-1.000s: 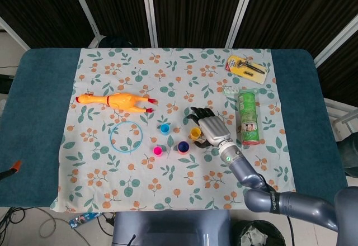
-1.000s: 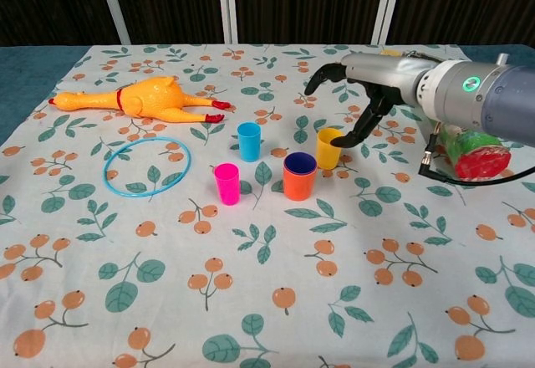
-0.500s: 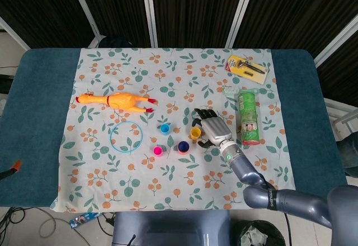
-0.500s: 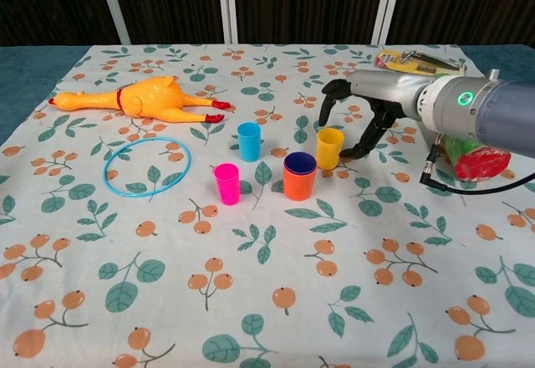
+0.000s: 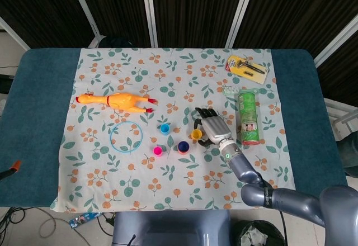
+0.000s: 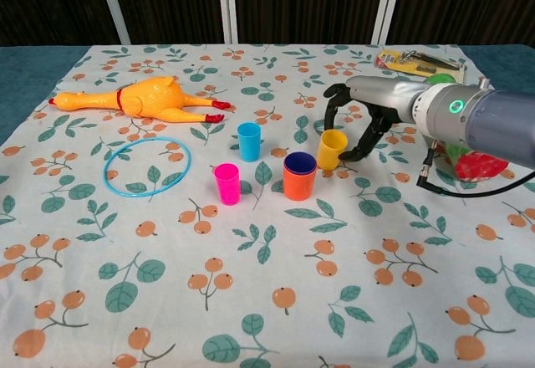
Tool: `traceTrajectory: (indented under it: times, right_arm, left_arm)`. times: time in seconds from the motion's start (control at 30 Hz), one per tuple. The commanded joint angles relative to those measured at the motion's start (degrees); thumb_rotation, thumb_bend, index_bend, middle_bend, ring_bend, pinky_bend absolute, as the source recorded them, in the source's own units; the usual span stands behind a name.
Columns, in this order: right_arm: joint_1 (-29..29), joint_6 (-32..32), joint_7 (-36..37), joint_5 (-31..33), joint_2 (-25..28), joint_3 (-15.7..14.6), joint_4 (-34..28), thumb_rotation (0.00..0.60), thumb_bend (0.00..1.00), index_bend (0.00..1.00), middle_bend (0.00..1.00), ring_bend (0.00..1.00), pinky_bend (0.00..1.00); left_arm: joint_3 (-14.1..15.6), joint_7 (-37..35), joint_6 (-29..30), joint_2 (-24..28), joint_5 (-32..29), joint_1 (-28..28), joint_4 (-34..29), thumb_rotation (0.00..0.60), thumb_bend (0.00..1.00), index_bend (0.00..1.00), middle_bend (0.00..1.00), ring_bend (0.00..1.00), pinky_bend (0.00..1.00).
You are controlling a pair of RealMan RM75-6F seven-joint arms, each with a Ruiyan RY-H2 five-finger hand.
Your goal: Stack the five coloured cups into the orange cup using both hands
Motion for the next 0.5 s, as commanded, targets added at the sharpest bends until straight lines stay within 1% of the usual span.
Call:
traceTrajectory:
  times: [0.03, 0.13, 0.33, 0.43, 0.5]
  right_arm:
    - [0.14, 0.08, 0.26, -0.17, -0.38, 0.18, 0.45, 0.600, 0.34, 0.49, 0.00, 0.00, 0.08]
    - [0.17, 0.49, 0.56, -0.22, -0.99, 0.44, 1.00, 0.600, 0.34, 0.53, 0.00, 0.00, 0.09]
    - [0.15, 1.12, 0.66, 0.04, -1.65, 0.75, 1.19, 0.600, 0.34, 0.55, 0.00, 0.00, 0.09]
    - [0.12, 1.50, 0.70, -0.11, -1.10, 1.11, 0.23, 0.600, 0.34, 0.55, 0.00, 0.00, 0.09]
    - [0.06, 2.02, 0.58, -0.52, 0.25, 1.58, -1.73, 0.600, 0.34, 0.55, 0.00, 0.00, 0.09]
  left_arm:
    - [-0.03, 0.02, 0.00, -0.02, -0.05, 0.00, 0.01, 0.600, 0.17, 0.08, 0.03, 0.00, 0.00]
    - [-0.06, 0.02, -0.01, -0.02, -0.09, -0.02, 0.01, 0.600, 0.17, 0.08, 0.03, 0.00, 0.00]
    - [-0.11, -0.12, 0.05, 0.01, -0.07, 0.01, 0.02, 0.600, 0.17, 0.09, 0.03, 0.00, 0.00]
    - [-0.12, -0.19, -0.02, 0.06, -0.12, 0.01, 0.05, 0.600, 0.17, 0.09, 0.03, 0.00, 0.00]
    - [-0.18, -0.28, -0.01, 0.08, -0.17, 0.01, 0.07, 0.600, 0.17, 0.09, 0.03, 0.00, 0.00]
